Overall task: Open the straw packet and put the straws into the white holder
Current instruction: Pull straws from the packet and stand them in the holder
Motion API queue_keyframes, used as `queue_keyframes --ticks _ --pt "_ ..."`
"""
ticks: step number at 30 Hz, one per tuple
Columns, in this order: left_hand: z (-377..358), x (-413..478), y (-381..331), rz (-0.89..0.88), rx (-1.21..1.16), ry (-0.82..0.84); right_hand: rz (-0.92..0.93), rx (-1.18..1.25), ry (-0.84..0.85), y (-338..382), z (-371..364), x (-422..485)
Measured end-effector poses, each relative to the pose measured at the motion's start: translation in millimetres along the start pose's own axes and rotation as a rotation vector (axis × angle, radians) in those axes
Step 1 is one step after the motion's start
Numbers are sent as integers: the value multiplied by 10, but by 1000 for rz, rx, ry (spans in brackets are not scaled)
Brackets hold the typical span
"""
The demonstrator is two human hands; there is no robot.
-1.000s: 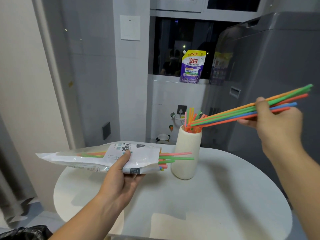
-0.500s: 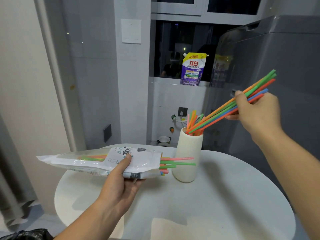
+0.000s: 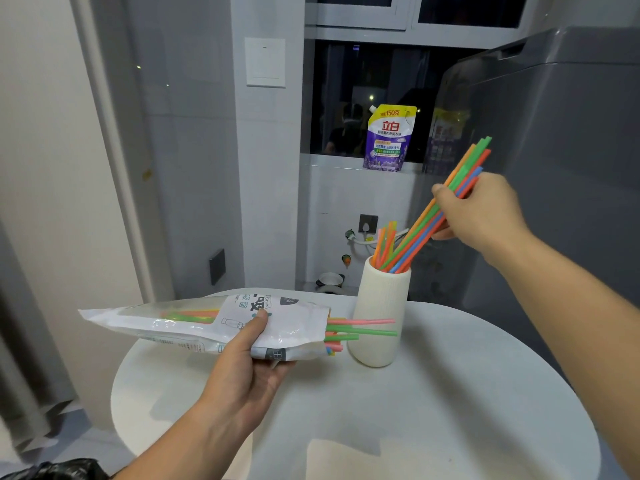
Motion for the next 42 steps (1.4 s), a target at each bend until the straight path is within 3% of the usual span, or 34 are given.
queue_keyframes --ticks 12,24,27,34,37,42 --pt "-2 21 23 12 18 -5 -55 -150 202 -133 -436 130" --pt "-20 4 1 13 9 2 42 -120 51 -204 -554 124" --pt "-23 3 2 12 2 3 121 -75 106 -146 -581 98" --pt "-20 3 2 17 16 -2 251 -604 408 -157 -707 -70" --pt "-8 -1 -4 21 20 -6 291 -490 319 -115 -637 -127" --pt "0 3 -29 12 10 4 394 -183 -82 -17 -483 -458"
Point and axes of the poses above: each hand's wrist, its own x-axis towards the middle knuckle, its own z-axis out of the back of the hand, y = z × x, the point moved 2 cm from there along x, towards the middle knuckle, and after that the axes turned 13 degrees about y, right-handed, at the moved point
